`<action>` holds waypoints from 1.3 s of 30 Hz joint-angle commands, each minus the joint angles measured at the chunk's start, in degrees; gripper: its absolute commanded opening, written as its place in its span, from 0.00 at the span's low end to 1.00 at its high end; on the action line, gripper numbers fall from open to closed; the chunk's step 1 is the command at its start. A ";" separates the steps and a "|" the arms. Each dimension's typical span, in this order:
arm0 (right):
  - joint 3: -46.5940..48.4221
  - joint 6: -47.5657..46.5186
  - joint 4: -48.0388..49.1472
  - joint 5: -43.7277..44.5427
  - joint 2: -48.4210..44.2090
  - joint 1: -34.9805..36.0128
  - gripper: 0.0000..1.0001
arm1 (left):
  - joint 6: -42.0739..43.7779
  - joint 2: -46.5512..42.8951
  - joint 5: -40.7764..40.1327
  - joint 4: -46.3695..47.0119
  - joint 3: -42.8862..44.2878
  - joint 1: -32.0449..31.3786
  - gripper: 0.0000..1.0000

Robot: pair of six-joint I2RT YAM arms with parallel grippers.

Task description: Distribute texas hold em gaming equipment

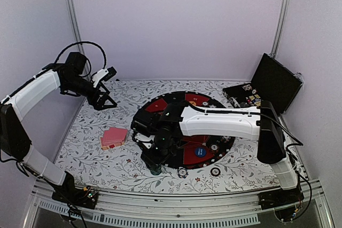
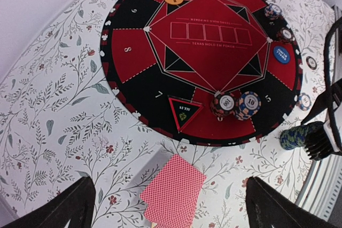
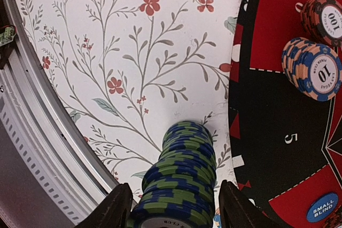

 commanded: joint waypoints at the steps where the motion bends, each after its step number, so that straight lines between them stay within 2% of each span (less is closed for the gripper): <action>1: 1.80 -0.19 -1.34 1.58 0.45 0.36 0.59 | 0.10 -0.89 -0.16 -0.04 0.55 -0.39 1.00; 9: 0.91 -0.27 -1.23 1.61 0.92 0.35 0.57 | 0.19 -1.15 -0.30 0.20 0.55 -0.39 1.00; 21: 0.76 -0.37 -1.23 1.68 0.92 0.38 0.43 | 0.36 -1.58 -0.55 0.31 0.38 -0.39 1.00; 30: 3.81 -0.24 -2.97 3.01 -0.15 -0.27 0.26 | 0.34 -1.59 -0.57 0.47 0.76 -0.39 1.00; 39: 8.11 -0.02 -5.19 6.05 -1.72 -4.93 0.22 | 0.19 -1.59 -0.57 0.55 0.99 -0.33 1.00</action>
